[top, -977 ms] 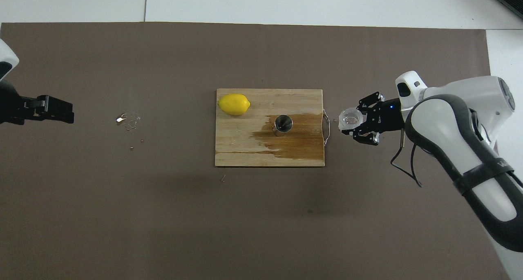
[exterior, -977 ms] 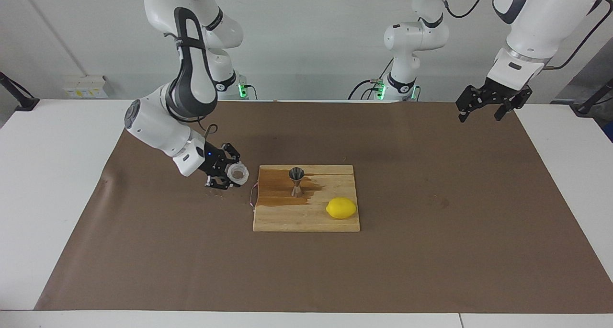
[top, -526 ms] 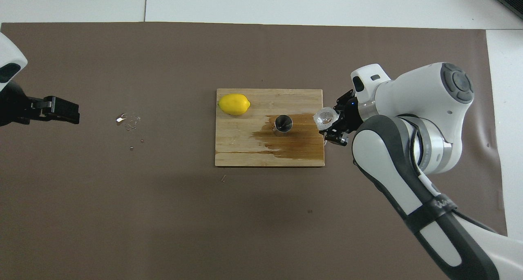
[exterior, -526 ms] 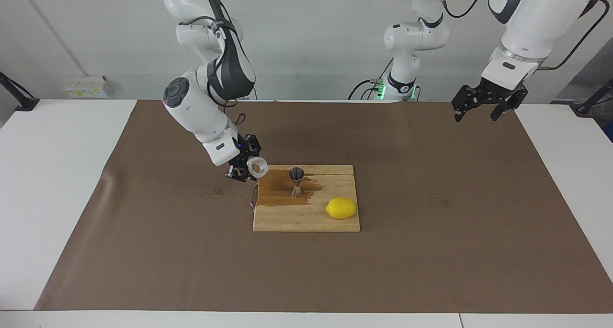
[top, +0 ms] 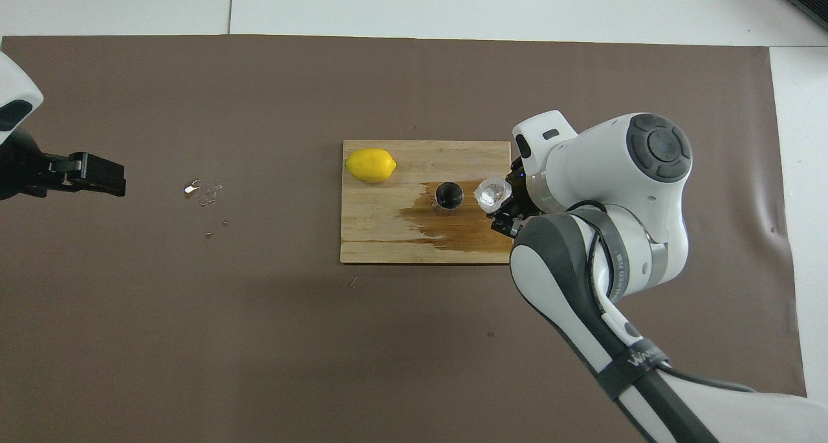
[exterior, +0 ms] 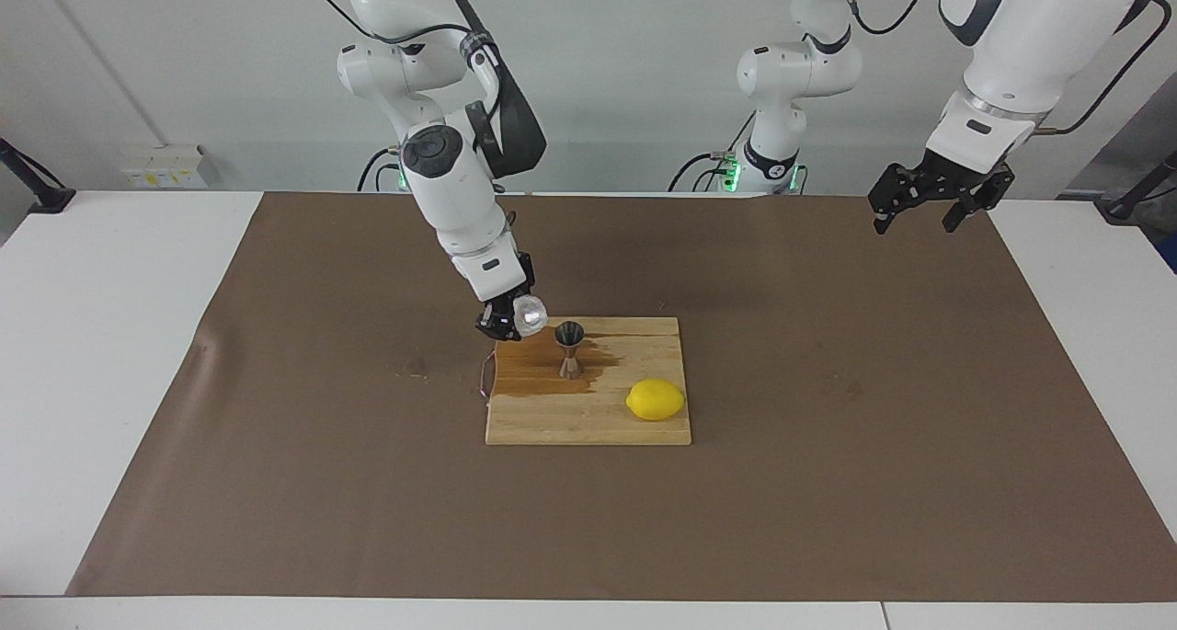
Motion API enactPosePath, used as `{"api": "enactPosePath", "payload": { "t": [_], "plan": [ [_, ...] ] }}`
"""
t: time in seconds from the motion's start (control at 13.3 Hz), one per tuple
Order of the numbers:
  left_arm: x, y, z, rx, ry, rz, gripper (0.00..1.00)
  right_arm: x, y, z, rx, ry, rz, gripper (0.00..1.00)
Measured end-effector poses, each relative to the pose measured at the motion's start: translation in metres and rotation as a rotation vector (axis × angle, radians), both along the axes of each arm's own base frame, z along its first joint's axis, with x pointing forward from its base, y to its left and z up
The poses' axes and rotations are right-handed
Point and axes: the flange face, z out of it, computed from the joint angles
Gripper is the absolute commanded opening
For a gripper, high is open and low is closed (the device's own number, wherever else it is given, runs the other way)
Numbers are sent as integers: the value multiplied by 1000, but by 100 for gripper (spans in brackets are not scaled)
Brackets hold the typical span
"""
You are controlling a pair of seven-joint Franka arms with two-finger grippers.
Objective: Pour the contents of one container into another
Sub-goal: 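Lift the white cup with the right gripper and move it over the metal cup, then tilt the white cup with the right gripper to pour into the metal cup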
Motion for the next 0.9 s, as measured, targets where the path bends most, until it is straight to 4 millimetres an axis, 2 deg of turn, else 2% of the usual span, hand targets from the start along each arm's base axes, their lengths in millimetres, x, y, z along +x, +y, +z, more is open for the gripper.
{"api": "enactPosePath", "payload": {
  "t": [0.6,0.75,0.9],
  "plan": [
    [-1,-4,-1,-1,3,-8,100,-8,29,9,-121,-68,27,23],
    [-1,-3,-1,-1,3,-4,100,-13,39,9,-154,-86,33,23],
    [0,3,-1,-1,4,7,100,-14,41,9,-169,-95,41,23]
  ]
}}
